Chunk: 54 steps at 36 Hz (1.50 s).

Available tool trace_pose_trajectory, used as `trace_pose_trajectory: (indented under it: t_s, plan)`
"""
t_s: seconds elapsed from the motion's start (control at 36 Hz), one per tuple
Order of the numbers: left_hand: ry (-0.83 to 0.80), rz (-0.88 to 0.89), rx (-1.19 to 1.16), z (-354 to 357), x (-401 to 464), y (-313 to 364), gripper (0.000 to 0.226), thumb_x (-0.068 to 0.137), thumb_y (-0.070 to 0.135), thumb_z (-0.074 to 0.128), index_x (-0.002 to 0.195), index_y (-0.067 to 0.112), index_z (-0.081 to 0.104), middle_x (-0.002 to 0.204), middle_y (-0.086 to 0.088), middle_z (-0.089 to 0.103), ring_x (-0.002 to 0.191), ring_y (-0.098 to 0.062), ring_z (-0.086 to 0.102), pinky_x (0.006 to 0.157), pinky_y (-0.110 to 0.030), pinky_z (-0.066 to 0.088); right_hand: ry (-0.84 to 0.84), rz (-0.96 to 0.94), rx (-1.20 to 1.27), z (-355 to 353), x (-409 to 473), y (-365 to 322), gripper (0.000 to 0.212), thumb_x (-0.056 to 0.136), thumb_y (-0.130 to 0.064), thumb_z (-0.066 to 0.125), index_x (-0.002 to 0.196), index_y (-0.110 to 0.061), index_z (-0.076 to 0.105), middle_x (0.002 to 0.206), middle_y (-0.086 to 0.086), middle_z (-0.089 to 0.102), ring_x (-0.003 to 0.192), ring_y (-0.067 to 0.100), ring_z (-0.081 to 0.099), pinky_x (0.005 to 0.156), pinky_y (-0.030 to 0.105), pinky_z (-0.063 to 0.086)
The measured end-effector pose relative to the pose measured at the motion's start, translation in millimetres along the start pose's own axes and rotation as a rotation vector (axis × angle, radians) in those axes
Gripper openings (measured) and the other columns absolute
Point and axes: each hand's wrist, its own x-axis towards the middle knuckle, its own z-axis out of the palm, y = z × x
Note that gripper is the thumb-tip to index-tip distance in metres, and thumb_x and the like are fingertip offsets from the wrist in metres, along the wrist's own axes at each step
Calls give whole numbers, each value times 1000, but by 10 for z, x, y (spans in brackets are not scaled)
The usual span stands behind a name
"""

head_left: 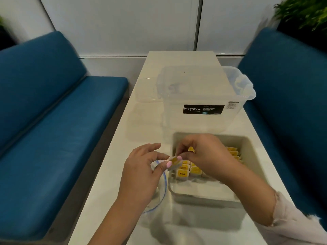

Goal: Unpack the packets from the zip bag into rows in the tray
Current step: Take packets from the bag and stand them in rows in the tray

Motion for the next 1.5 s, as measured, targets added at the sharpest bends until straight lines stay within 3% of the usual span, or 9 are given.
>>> trace_pose_trajectory:
  t_s: [0.08, 0.19, 0.33, 0.56, 0.67, 0.83, 1.03, 1.31, 1.5]
  plan:
    - [-106, 19, 111, 52, -7, -29, 33, 74, 37, 74, 106, 35, 67, 125, 23, 50, 125, -1, 35, 103, -17, 23, 48, 66, 27, -62, -52, 160, 3, 81, -25, 71, 81, -27, 70, 81, -12, 68, 77, 6, 60, 70, 24, 46]
    - [-191, 0, 177, 116, -41, -66, 47, 70, 45, 74, 115, 36, 62, 139, 14, 44, 136, -12, 28, 112, -32, 25, 73, 129, 8, -93, -115, 357, 8, 83, -24, 70, 78, -29, 67, 77, -13, 64, 64, -3, 50, 56, 13, 34]
    - [-297, -48, 312, 186, -89, -63, 59, 69, 57, 68, 124, 43, 51, 148, 18, 28, 142, -9, 11, 114, -40, 16, 46, 233, -116, -1, -145, 551, 3, 82, -26, 69, 81, -29, 67, 86, -9, 69, 78, 10, 59, 69, 25, 45]
    - [-361, -117, 376, 194, -117, 5, 58, 72, 54, 68, 125, 50, 44, 150, 22, 17, 143, -5, 0, 114, -42, 1, -15, 249, -269, 230, -137, 686, 5, 84, -32, 68, 88, -29, 69, 84, -9, 60, 79, 10, 54, 67, 24, 37]
    - [-374, -132, 383, 193, -103, 30, 57, 73, 53, 68, 125, 49, 45, 151, 21, 17, 143, -6, 0, 115, -44, 0, -22, 232, -335, 309, -113, 703, 9, 85, -34, 67, 92, -30, 71, 85, -10, 52, 93, 12, 57, 71, 24, 37]
    - [-378, -151, 369, 193, -114, 27, 56, 73, 53, 69, 124, 49, 46, 151, 21, 18, 143, -7, 0, 115, -45, -1, 8, 238, -362, 394, -85, 693, 10, 86, -36, 66, 93, -31, 71, 99, -8, 63, 95, 12, 57, 73, 24, 36]
    - [-395, -170, 385, 187, -109, 51, 56, 75, 55, 66, 126, 49, 44, 152, 19, 15, 143, -8, 0, 115, -47, -1, -7, 254, -345, 462, -79, 737, 12, 87, -37, 65, 95, -31, 71, 85, -11, 48, 95, 12, 54, 76, 24, 34]
    - [-394, -173, 401, 187, -97, 53, 56, 75, 57, 65, 126, 49, 43, 152, 19, 15, 143, -8, 0, 115, -47, -1, 6, 282, -322, 491, -66, 765, 12, 84, -39, 68, 92, -31, 72, 91, -9, 62, 89, 11, 57, 81, 26, 40]
    - [-351, -162, 352, 165, -123, 17, 48, 77, 55, 62, 123, 49, 47, 150, 23, 19, 143, -6, 2, 115, -46, 0, -1, 308, -315, 465, -67, 746, 16, 82, -40, 70, 96, -32, 71, 101, -9, 63, 97, 12, 56, 84, 26, 41]
